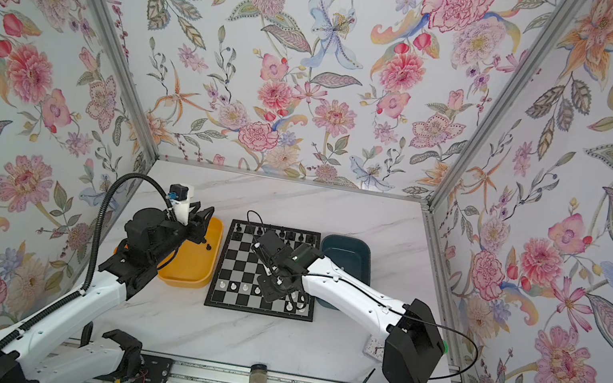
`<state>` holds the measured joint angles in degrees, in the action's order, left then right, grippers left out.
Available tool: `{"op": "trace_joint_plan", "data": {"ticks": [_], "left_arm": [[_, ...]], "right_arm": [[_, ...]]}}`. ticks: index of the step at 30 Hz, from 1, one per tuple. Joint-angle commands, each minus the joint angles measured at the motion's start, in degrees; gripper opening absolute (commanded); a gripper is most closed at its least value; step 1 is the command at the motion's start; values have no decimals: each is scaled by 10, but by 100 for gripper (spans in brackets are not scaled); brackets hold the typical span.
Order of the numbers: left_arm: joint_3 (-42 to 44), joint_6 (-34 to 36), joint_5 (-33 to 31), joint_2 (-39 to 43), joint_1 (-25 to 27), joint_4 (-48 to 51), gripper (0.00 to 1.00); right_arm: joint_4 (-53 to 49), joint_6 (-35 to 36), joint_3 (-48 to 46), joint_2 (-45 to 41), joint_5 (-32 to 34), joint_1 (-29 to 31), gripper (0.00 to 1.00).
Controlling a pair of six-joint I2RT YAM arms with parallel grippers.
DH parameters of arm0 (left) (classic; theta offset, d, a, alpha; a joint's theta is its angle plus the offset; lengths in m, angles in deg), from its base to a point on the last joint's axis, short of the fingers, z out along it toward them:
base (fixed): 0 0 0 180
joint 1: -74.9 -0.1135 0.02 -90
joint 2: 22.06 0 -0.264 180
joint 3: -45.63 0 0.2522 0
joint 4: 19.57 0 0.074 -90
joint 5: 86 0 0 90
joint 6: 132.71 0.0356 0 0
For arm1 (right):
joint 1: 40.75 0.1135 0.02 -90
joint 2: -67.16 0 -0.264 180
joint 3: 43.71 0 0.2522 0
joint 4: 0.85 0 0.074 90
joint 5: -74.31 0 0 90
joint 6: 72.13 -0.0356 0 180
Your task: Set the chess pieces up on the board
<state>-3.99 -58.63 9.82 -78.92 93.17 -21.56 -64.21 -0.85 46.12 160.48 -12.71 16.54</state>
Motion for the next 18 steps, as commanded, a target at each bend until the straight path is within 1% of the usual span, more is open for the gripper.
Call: {"op": "trace_joint_plan", "data": {"ticks": [1, 8, 18], "left_arm": [[11, -8, 9, 13, -7, -10, 45], [12, -8, 9, 15, -7, -9, 45], [13, -5, 4, 17, -8, -6, 45]], "right_arm": [[3, -18, -18, 22, -13, 12, 0], [44, -34, -44, 32, -30, 20, 0], [73, -43, -48, 62, -28, 27, 0]]}}
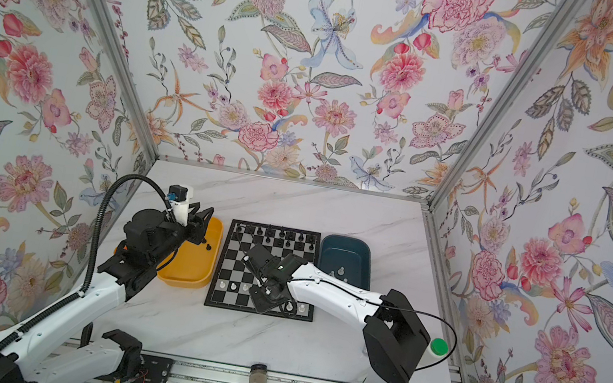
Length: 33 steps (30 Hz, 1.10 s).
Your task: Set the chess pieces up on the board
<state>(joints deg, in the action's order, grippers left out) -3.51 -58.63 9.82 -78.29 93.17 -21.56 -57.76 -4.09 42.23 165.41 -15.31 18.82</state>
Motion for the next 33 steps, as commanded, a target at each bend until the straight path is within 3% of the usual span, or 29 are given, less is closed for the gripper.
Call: {"op": "trace_joint_plan", "data": {"ticks": [1, 33], "left_arm": [[9, -4, 4, 10, -8, -7, 45], [9, 0, -2, 9, -8, -6, 45]], "right_arm": [[9, -11, -8, 16, 1, 5, 0], [13, -16, -12, 45, 46, 6, 0]]}}
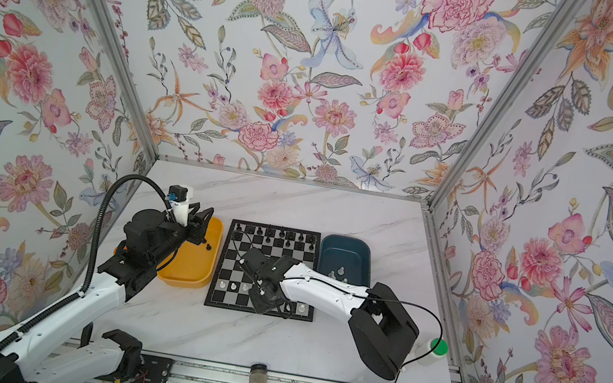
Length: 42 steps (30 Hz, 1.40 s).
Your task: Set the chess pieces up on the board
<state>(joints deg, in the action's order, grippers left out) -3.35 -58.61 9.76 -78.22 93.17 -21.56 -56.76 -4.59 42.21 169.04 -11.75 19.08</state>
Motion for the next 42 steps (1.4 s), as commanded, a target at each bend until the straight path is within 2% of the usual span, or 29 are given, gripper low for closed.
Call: {"op": "trace_joint_plan", "data": {"ticks": [1, 25, 35, 42], "left_arm": [[8, 0, -1, 8, -8, -6, 45], [8, 1, 0, 7, -8, -6, 45], [8, 1, -2, 7, -7, -5, 45], [8, 1, -2, 8, -8, -4, 45]], "right_arm": [[4, -12, -12, 9, 11, 3, 0], [13, -20, -19, 11, 19, 2, 0], [12, -22, -20, 4, 19, 5, 24], [8, -25, -17, -10, 22, 6, 31]]}}
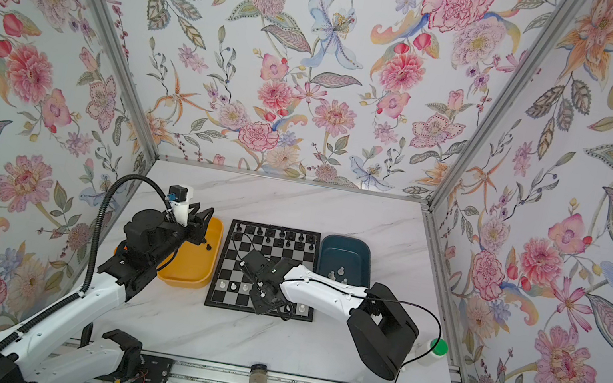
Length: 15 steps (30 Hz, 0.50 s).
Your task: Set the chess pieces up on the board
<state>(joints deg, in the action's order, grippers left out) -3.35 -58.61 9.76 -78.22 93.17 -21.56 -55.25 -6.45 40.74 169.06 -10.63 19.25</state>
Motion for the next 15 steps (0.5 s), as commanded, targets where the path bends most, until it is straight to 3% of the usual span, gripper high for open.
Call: {"op": "trace_joint_plan", "data": {"ticks": [1, 10, 15], "left_arm": [[8, 1, -2, 8, -7, -4, 45], [8, 1, -2, 8, -8, -4, 45], [6, 3, -6, 4, -7, -4, 45]], "right_arm": [[-9, -7, -1, -13, 12, 6, 32], [-46, -9, 31, -79, 42, 3, 36], [-76, 10, 38, -148, 70, -45, 38]]}}
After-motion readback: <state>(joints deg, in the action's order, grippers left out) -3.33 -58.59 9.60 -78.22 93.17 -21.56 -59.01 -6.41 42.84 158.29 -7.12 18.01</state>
